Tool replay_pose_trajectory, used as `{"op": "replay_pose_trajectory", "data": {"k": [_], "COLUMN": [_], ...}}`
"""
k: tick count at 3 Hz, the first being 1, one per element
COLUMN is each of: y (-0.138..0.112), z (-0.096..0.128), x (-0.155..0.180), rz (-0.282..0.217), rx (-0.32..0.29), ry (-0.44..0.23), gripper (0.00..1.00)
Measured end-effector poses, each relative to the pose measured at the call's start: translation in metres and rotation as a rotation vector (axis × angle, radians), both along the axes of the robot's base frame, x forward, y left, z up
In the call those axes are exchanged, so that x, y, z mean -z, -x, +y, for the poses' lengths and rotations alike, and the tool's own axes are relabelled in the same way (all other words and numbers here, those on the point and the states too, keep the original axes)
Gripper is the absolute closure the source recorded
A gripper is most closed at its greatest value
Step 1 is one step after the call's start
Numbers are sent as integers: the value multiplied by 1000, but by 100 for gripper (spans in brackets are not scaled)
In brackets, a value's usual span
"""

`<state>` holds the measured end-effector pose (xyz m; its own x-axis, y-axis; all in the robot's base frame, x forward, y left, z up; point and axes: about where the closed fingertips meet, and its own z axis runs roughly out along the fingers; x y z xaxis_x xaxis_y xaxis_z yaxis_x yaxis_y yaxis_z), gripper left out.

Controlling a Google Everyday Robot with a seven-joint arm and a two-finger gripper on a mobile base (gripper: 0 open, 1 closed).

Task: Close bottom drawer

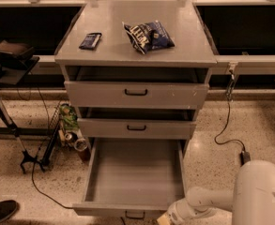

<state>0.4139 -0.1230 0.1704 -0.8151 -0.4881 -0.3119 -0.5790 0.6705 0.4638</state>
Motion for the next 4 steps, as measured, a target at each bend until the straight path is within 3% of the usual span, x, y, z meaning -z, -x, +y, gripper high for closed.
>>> {"op": "replay_pose_trajectory", "data": {"k": [1,2,4], "y": [-10,-5,-8], "z": [4,4,7], "x": [-4,-5,-8], "rz": [-26,-26,-44], "rx": [-10,-10,-20], "ry": [1,1,-6], "gripper": [11,0,0]}}
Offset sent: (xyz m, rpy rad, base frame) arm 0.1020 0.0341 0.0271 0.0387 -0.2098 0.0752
